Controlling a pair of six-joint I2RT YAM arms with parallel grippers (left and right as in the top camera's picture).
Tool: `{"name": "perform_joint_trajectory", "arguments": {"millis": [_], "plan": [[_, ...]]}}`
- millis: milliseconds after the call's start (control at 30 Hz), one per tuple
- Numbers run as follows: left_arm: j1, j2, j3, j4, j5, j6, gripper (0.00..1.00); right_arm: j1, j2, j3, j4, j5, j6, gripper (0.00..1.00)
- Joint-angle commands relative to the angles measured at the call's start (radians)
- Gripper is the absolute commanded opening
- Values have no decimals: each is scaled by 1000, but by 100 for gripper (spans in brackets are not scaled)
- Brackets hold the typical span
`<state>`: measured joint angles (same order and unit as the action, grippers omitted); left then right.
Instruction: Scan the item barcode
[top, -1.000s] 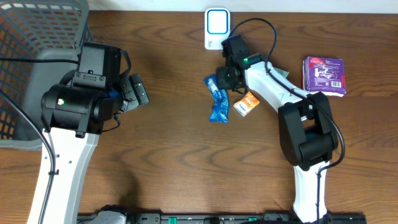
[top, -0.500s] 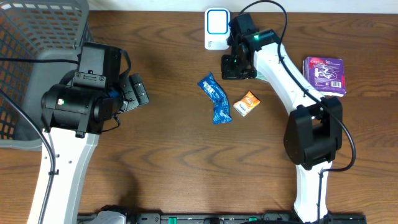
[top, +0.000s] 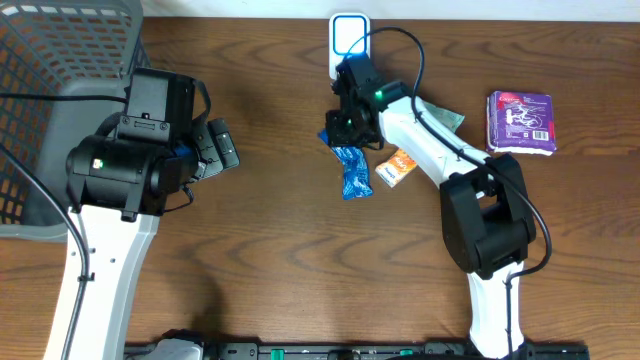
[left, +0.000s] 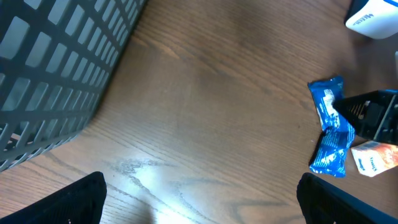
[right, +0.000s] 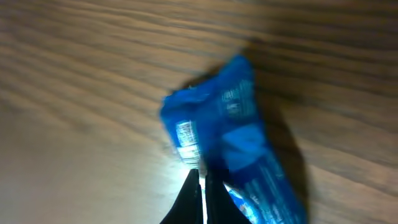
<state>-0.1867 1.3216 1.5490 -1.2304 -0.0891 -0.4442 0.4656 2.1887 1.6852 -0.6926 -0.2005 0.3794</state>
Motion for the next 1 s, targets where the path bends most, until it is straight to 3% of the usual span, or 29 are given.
{"name": "perform_joint_trajectory", "arguments": {"millis": [0,233,533,733,967], "plan": [[3,-8,6,-3,-17,6,98,-18,-10,-66,43,95,28,1],[3,-8,6,-3,-17,6,98,-42,-10,-145,185,106,28,1],[3,-8,6,-3,-17,6,98,-63,-10,-120,334,188,27,3],[3,-8,6,-3,-17,6,98,-103,-10,80,66,153,23,1],[3,-8,6,-3,-17,6,98,-105,-10,210,-243,-70,-74,2]]}}
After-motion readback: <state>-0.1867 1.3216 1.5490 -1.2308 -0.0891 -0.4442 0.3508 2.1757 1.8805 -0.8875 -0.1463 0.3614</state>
